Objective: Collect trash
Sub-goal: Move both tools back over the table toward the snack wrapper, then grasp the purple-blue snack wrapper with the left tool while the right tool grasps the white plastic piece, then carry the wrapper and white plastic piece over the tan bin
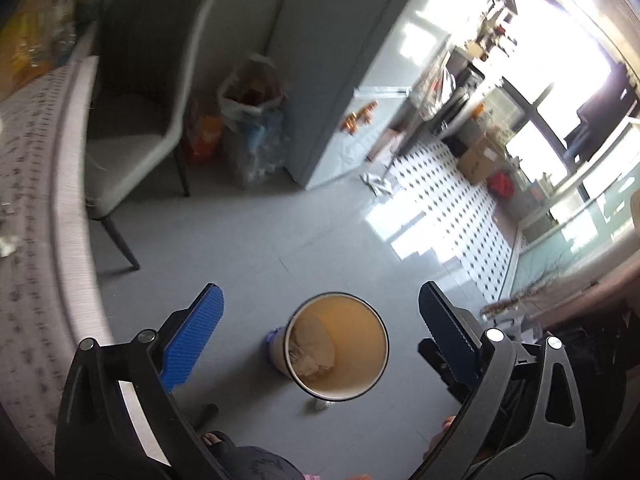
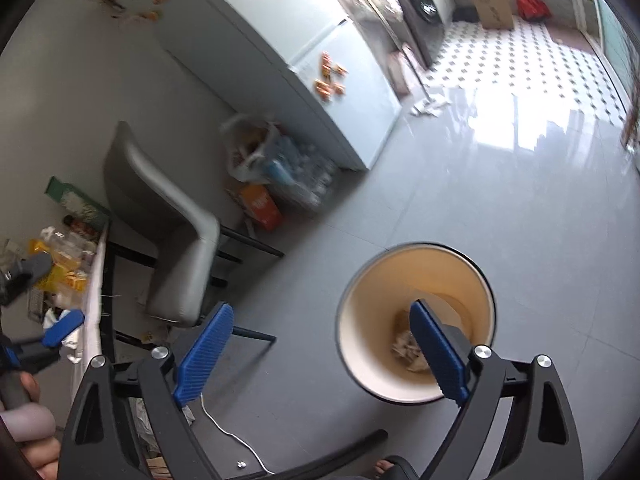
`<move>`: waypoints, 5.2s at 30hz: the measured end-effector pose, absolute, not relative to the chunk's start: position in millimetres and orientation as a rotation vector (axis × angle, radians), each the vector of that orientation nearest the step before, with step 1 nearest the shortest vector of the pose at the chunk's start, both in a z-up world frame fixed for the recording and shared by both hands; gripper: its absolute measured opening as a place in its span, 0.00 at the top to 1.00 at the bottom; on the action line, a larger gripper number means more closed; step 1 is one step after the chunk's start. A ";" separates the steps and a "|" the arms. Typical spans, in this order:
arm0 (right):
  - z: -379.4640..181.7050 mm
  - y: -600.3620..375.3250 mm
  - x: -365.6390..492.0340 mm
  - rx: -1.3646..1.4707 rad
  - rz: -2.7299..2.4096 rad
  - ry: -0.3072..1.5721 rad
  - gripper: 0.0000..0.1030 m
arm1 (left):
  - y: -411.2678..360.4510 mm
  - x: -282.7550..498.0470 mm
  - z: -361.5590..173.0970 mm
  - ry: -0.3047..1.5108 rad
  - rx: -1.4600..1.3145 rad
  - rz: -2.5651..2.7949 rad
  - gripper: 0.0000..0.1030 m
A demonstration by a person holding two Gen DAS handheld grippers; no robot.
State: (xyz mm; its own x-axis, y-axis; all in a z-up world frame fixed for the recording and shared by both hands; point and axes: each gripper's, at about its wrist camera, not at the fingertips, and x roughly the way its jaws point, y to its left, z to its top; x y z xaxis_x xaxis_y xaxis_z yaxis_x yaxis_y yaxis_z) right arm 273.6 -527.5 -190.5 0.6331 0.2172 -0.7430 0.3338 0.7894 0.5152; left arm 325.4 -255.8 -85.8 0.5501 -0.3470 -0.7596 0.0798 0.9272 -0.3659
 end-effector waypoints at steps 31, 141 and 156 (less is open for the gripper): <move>-41.3 -262.8 263.5 0.228 0.311 0.799 0.08 | 31.8 174.9 -54.5 0.729 -0.357 0.103 0.06; -197.0 -504.6 266.7 0.470 0.060 0.985 0.82 | -309.0 333.3 -160.9 1.053 -0.119 -0.330 0.70; -289.4 -555.8 278.9 0.620 -0.025 1.048 0.40 | -376.3 356.9 -237.3 1.251 -0.083 -0.331 0.70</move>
State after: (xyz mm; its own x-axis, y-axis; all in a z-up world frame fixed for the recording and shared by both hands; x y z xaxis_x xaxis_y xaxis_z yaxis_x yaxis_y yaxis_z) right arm 278.9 -555.8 -289.4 0.5149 0.2674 -0.8145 0.3061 0.8301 0.4661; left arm 356.9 -376.3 -237.3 0.2736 -0.2906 -0.9169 0.2001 0.9496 -0.2412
